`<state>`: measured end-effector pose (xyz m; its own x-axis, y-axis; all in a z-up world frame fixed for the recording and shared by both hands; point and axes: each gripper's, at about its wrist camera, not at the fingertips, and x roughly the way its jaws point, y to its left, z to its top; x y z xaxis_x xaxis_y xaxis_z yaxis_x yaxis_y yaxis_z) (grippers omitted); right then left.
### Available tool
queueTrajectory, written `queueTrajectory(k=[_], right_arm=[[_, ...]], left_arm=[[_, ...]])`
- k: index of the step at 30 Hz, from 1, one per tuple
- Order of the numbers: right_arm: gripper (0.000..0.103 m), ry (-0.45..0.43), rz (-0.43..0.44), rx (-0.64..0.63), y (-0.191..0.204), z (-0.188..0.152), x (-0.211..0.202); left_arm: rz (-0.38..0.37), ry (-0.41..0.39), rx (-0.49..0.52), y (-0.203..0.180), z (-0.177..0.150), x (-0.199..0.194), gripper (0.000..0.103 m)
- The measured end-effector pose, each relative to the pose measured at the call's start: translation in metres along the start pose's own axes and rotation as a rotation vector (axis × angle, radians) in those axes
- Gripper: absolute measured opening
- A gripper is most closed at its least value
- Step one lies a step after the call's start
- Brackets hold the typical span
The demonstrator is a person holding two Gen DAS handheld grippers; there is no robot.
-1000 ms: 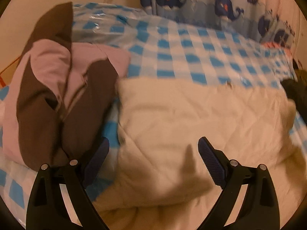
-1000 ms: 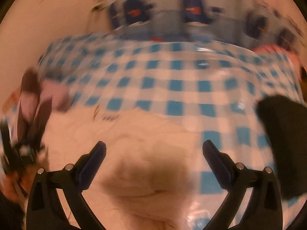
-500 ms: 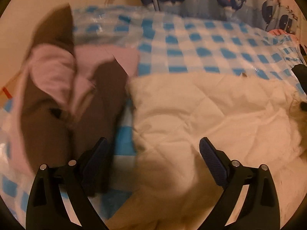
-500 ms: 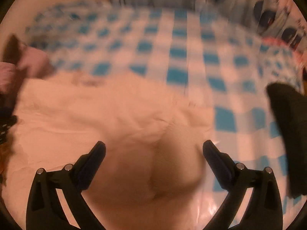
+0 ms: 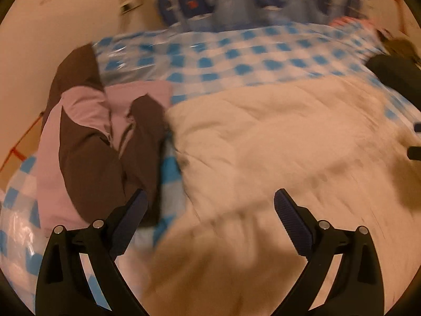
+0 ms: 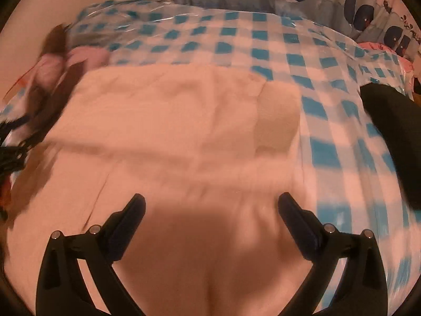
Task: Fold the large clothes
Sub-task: 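Grasp the jacket side edge with the right tool and fold it inward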
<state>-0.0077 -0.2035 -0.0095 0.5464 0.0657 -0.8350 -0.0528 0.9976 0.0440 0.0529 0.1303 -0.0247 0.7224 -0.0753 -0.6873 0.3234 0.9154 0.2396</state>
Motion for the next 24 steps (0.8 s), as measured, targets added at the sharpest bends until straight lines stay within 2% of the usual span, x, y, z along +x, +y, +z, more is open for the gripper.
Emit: queueTrajectory(k=[2,4,5,6,7,8,10,13,16,18,21,24], right_arm=[[0.097,0.039,-0.007,0.001,0.009,-0.03,0.001],[0.098,0.14,-0.041,-0.033,0.02,-0.062,0.031],[0.098,0.119,-0.062,-0.054,0.022,-0.067,0.033],[0.098,0.142,-0.074,-0.057,0.023,-0.062,0.036],[0.097,0.189,-0.06,-0.032,0.02,-0.052,0.037],[0.097,0.211,-0.031,-0.012,0.017,-0.047,0.032],[0.097,0.182,0.057,0.019,0.009,-0.04,0.007],[0.097,0.15,0.138,0.079,-0.02,-0.053,-0.044],[0.097,0.192,0.213,0.177,-0.061,-0.083,-0.068],[0.097,0.229,0.237,0.248,-0.08,-0.105,-0.08],[0.097,0.244,0.255,0.317,-0.1,-0.132,-0.097],[0.097,0.271,0.33,0.392,-0.113,-0.155,-0.099]], left_arm=[[-0.035,0.016,0.06,-0.011,-0.015,-0.01,0.093],[-0.113,0.123,0.106,-0.021,-0.035,0.002,0.093],[-0.139,0.186,0.134,-0.027,-0.045,0.012,0.094],[-0.146,0.224,0.152,-0.031,-0.056,0.023,0.094],[-0.167,0.232,0.109,-0.025,-0.058,0.024,0.094],[-0.192,0.261,0.022,-0.013,-0.057,0.018,0.093],[-0.224,0.232,-0.072,0.006,-0.053,-0.007,0.093],[-0.253,0.164,-0.111,0.041,-0.064,-0.064,0.093],[-0.373,0.233,-0.22,0.083,-0.094,-0.09,0.093],[-0.421,0.29,-0.303,0.108,-0.118,-0.096,0.093],[-0.4,0.35,-0.386,0.132,-0.162,-0.099,0.093],[-0.45,0.41,-0.507,0.14,-0.202,-0.093,0.093]])
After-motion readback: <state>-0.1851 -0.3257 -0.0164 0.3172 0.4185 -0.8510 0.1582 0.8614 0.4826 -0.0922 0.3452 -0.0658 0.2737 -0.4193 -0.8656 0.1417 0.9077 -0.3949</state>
